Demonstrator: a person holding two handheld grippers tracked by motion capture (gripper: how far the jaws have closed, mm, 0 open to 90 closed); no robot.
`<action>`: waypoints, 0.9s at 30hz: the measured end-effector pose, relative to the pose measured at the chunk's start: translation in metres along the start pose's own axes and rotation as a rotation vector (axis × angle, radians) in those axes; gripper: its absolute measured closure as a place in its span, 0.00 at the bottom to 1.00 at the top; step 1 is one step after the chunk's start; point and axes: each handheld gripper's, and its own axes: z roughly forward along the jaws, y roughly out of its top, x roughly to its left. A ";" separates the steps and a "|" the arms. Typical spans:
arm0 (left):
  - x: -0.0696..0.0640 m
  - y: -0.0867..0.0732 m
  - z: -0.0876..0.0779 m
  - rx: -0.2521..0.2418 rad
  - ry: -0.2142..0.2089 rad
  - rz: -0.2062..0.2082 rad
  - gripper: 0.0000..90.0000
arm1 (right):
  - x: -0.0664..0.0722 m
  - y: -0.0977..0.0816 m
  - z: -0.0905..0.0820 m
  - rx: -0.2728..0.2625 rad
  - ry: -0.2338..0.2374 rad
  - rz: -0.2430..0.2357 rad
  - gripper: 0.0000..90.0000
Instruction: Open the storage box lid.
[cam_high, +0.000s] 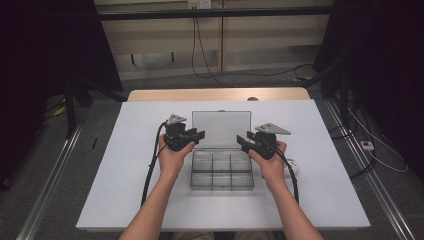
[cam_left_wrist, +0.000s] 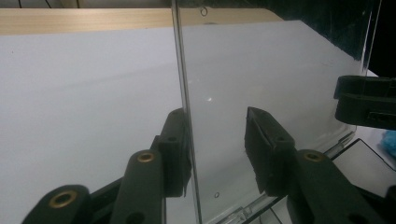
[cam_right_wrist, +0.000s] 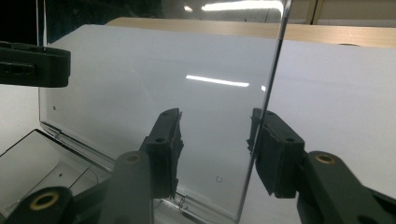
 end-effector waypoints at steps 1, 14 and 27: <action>0.000 0.000 0.001 0.000 0.000 0.001 0.67 | 0.000 0.000 0.001 0.003 0.002 0.000 0.59; 0.000 0.000 0.008 0.018 0.009 -0.004 0.61 | 0.000 0.000 0.006 0.023 -0.004 -0.001 0.53; 0.001 -0.001 0.012 0.024 0.013 -0.016 0.57 | -0.001 -0.001 0.010 0.030 -0.003 0.017 0.50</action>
